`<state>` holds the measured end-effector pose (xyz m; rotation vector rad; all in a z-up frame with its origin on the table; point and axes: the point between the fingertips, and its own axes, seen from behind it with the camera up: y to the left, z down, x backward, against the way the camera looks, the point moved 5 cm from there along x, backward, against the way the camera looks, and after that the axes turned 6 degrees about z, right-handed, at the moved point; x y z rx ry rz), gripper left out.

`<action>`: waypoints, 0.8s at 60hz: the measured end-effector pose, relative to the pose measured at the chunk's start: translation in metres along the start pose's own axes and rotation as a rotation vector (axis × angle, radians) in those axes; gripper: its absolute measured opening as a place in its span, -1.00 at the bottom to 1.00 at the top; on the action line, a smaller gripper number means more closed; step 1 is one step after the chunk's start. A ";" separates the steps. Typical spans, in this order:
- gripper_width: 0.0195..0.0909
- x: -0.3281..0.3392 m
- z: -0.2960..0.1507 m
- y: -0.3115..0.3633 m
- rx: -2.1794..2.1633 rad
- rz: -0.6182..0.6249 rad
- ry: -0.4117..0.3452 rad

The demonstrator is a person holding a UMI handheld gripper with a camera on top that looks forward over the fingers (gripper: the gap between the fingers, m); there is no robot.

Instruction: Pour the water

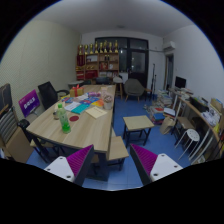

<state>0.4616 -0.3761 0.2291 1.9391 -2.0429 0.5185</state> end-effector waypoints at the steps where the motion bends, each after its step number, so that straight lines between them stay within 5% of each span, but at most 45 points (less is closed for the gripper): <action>1: 0.74 -0.001 -0.001 -0.001 0.001 0.002 -0.005; 25: 0.77 -0.012 0.007 0.036 0.070 -0.125 -0.069; 48: 0.75 -0.142 0.002 0.249 0.074 -0.184 -0.135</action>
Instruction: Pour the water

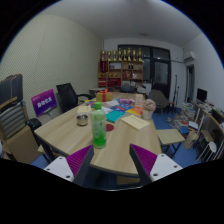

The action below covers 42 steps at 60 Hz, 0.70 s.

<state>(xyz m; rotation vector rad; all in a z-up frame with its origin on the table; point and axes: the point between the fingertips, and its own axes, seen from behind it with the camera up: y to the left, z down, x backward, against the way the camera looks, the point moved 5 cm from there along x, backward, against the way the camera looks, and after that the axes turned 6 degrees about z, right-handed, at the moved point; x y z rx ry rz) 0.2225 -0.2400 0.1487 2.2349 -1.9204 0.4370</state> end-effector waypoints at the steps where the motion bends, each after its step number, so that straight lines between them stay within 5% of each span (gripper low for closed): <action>1: 0.74 -0.010 0.000 0.009 0.000 -0.002 -0.003; 29: 0.69 -0.218 -0.016 0.089 -0.071 0.138 -0.108; 33: -0.24 -0.233 -0.018 0.083 -0.073 0.156 -0.101; 42: -0.35 -0.237 -0.016 0.079 -0.112 0.125 -0.037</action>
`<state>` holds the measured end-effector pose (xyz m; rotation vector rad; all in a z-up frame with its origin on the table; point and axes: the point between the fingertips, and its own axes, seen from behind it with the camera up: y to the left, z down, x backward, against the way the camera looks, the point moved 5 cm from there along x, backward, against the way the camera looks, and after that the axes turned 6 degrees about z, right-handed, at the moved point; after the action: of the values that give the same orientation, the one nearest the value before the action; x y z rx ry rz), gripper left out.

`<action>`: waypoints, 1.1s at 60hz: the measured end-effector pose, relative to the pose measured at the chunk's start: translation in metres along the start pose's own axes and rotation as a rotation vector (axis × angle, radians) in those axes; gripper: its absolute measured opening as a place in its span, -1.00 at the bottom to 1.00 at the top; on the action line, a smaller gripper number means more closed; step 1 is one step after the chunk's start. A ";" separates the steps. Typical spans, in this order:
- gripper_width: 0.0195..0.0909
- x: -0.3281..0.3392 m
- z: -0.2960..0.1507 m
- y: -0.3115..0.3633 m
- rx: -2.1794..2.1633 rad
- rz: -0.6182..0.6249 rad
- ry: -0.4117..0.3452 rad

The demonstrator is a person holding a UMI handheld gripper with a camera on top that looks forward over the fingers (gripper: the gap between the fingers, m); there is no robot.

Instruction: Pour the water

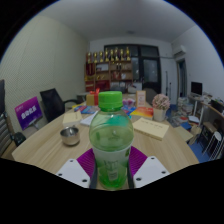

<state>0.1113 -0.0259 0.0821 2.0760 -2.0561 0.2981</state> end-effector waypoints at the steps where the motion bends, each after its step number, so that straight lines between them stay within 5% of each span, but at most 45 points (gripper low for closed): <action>1: -0.34 0.002 0.001 0.000 0.005 -0.011 0.021; 11: -0.44 0.033 -0.020 -0.030 0.115 -0.045 0.124; 31: -0.45 0.004 -0.132 -0.094 0.628 0.065 0.044; 39: -0.45 -0.034 -0.142 -0.075 0.892 0.161 0.023; 59: -0.44 -0.106 -0.098 0.046 1.885 0.202 -0.165; 66: -0.44 -0.125 -0.129 0.055 2.065 0.217 -0.249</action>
<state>0.0554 0.1303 0.1704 2.2498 -1.9550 3.3791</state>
